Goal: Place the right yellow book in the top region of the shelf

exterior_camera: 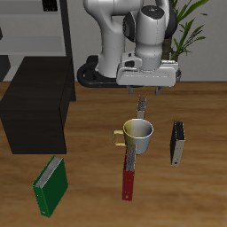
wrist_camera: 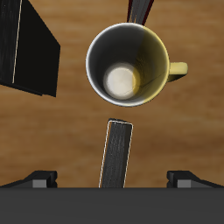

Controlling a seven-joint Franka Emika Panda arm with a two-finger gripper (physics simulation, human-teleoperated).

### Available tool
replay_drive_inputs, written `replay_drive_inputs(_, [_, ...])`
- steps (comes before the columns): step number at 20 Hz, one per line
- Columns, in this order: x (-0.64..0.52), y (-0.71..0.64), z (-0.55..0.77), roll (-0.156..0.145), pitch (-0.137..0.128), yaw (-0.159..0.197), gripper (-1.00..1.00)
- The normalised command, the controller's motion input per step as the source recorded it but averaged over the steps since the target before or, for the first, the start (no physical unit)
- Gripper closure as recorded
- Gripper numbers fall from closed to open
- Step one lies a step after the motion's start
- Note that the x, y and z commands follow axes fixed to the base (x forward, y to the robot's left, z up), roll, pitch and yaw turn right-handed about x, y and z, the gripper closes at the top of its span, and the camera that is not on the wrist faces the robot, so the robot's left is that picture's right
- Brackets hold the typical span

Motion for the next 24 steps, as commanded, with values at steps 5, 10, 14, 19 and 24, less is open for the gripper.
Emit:
replay_drive_inputs(5, [0.06,-0.08,-0.30,-0.038,0.016,-0.026,-1.00])
replay_drive_inputs(10, [0.02,-0.13,-0.45,-0.034,0.020,-0.004,-1.00])
replay_drive_inputs(14, [-0.04,-0.02,-0.25,-0.029,0.002,-0.018,-1.00])
replay_drive_inputs(19, [-0.17,0.07,-0.19,-0.042,-0.077,0.037,-1.00])
replay_drive_inputs(24, [0.08,0.04,-0.36,0.003,0.033,0.030,-1.00])
